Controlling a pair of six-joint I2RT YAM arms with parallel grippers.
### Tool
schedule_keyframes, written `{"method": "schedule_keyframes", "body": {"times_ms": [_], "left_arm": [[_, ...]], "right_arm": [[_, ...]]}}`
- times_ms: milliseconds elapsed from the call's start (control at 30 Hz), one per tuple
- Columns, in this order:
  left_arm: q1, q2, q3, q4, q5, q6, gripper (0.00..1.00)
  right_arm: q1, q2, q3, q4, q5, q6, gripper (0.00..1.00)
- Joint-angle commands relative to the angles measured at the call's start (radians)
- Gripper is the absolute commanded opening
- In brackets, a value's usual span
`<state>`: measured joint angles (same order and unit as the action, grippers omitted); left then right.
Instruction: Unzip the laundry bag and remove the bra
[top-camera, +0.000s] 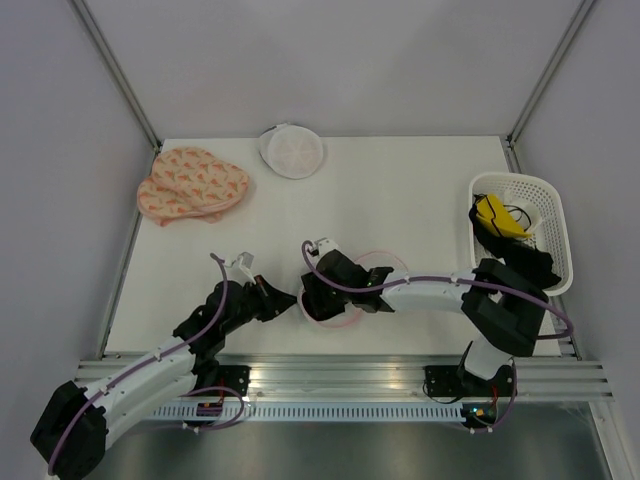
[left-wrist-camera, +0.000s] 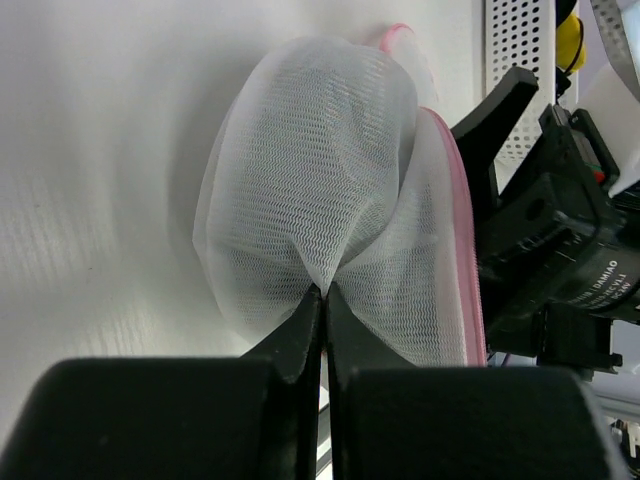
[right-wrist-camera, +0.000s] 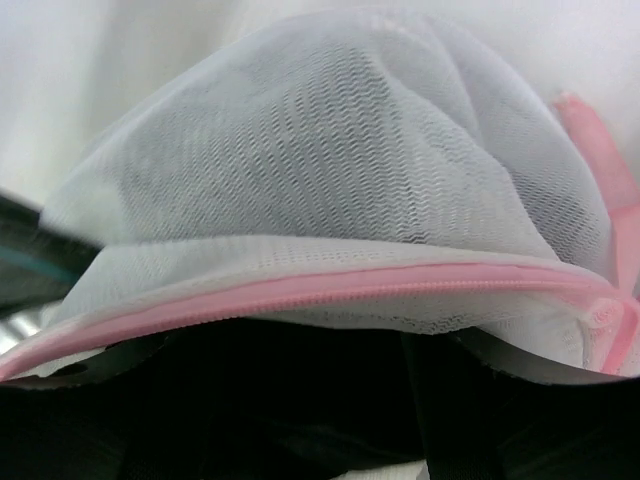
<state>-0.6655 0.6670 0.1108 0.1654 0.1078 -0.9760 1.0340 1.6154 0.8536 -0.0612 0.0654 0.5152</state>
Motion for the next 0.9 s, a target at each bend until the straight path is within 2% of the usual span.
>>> {"method": "schedule_keyframes", "body": {"times_ms": [0,33,133,233,333,367,400,567,700,867], "left_arm": [[-0.003,0.011,-0.019,0.062,0.020,-0.038,0.02],[-0.003,0.009,-0.025,0.065,0.020,-0.043,0.02],[-0.003,-0.001,-0.030,0.063,0.020,-0.046,0.02],[-0.003,-0.012,-0.030,0.054,0.017,-0.044,0.02],[-0.003,-0.017,-0.030,0.046,0.015,-0.040,0.02],[-0.003,-0.017,-0.030,0.046,0.015,-0.039,0.02],[-0.003,-0.017,-0.030,0.046,0.015,-0.038,0.02],[-0.003,-0.020,-0.025,0.031,0.009,-0.035,0.02],[-0.003,-0.033,-0.026,0.016,-0.005,-0.032,0.02],[-0.003,-0.027,-0.025,0.016,-0.016,-0.029,0.02]], "right_arm": [[0.021,0.086,0.068,0.020,0.129,-0.009,0.73],[0.029,0.121,0.077,0.014,0.146,-0.009,0.72],[0.055,0.175,0.104,-0.008,0.223,0.005,0.64],[0.069,0.198,0.104,-0.017,0.241,0.016,0.35],[0.069,0.184,0.096,-0.031,0.255,0.017,0.18],[0.070,0.176,0.087,-0.035,0.260,0.019,0.05],[0.070,0.166,0.084,-0.041,0.266,0.019,0.00],[0.070,0.031,0.052,-0.077,0.249,-0.001,0.01],[0.070,-0.180,-0.001,-0.083,0.209,-0.015,0.01],[0.070,-0.340,-0.030,-0.104,0.162,-0.020,0.00]]}}
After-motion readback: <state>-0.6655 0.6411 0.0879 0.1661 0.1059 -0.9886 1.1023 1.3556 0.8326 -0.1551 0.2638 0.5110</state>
